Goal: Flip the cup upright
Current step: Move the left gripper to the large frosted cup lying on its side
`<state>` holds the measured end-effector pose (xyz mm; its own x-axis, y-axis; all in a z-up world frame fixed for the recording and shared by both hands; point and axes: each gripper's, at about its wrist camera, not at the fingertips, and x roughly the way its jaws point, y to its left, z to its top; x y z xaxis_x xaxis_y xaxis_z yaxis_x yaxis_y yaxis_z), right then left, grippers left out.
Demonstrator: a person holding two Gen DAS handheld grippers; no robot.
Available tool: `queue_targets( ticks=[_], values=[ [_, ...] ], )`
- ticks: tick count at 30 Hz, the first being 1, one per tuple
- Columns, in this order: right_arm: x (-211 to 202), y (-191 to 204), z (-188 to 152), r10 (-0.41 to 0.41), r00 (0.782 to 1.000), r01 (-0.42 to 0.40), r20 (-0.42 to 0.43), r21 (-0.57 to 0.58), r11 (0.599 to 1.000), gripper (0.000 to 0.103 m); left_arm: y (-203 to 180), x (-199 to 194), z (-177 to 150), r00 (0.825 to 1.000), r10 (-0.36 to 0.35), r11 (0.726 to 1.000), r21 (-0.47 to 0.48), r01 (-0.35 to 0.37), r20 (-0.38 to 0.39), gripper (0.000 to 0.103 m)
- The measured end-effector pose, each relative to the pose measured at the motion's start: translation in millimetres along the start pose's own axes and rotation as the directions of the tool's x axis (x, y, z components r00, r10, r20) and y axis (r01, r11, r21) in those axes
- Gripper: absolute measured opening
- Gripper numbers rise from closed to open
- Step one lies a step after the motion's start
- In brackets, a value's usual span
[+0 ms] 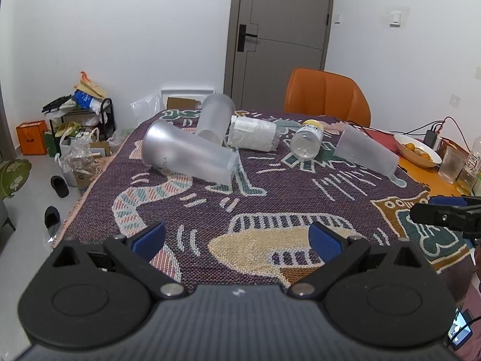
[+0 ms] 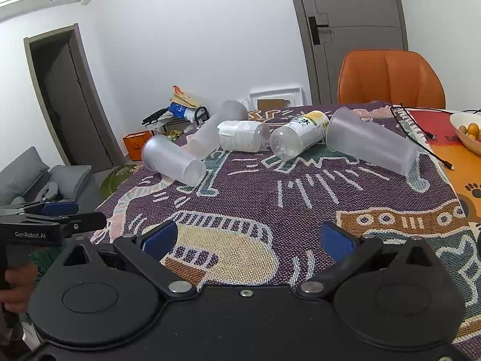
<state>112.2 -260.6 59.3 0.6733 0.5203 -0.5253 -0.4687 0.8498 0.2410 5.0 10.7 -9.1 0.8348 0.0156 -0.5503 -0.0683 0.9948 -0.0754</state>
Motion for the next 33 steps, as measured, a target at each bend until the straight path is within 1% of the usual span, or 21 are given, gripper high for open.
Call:
queue_targets(
  ticks=[7, 13, 17, 19, 23, 28, 31, 33],
  values=[
    [14, -3, 10, 0.017, 1.000, -0.017, 0.007, -0.004, 1.000, 0.103, 14, 15, 6, 1.000, 0.011, 0.999, -0.047, -0.011, 0.001, 0.101],
    [37, -12, 23, 0.017, 1.000, -0.017, 0.012, 0.017, 1.000, 0.103, 31, 41, 14, 1.000, 0.019, 0.991, -0.131, -0.021, -0.020, 0.100],
    [55, -14, 29, 0.028, 1.000, -0.028, -0.006, 0.013, 1.000, 0.103, 40, 58, 19, 0.999, 0.013, 0.983, -0.182, -0.020, -0.038, 0.100],
    [64, -14, 32, 0.028, 1.000, -0.028, -0.013, 0.003, 1.000, 0.103, 44, 66, 23, 0.999, 0.011, 0.976, -0.216, -0.021, -0.044, 0.099],
    [81, -16, 39, 0.035, 0.999, -0.035, -0.023, 0.005, 0.999, 0.103, 53, 85, 31, 0.999, 0.000, 0.953, -0.301, -0.014, -0.047, 0.098],
    [101, -13, 47, 0.044, 0.998, -0.044, -0.035, -0.014, 0.999, 0.102, 62, 105, 40, 0.999, -0.002, 0.924, -0.381, -0.018, -0.051, 0.096],
    [114, -10, 51, 0.052, 0.997, -0.053, -0.048, -0.024, 0.998, 0.101, 70, 117, 44, 0.998, -0.017, 0.894, -0.447, -0.012, -0.061, 0.093],
    [123, -10, 55, 0.059, 0.997, -0.060, -0.057, -0.026, 0.998, 0.096, 77, 126, 47, 0.997, -0.025, 0.872, -0.489, -0.012, -0.069, 0.091]
  ],
)
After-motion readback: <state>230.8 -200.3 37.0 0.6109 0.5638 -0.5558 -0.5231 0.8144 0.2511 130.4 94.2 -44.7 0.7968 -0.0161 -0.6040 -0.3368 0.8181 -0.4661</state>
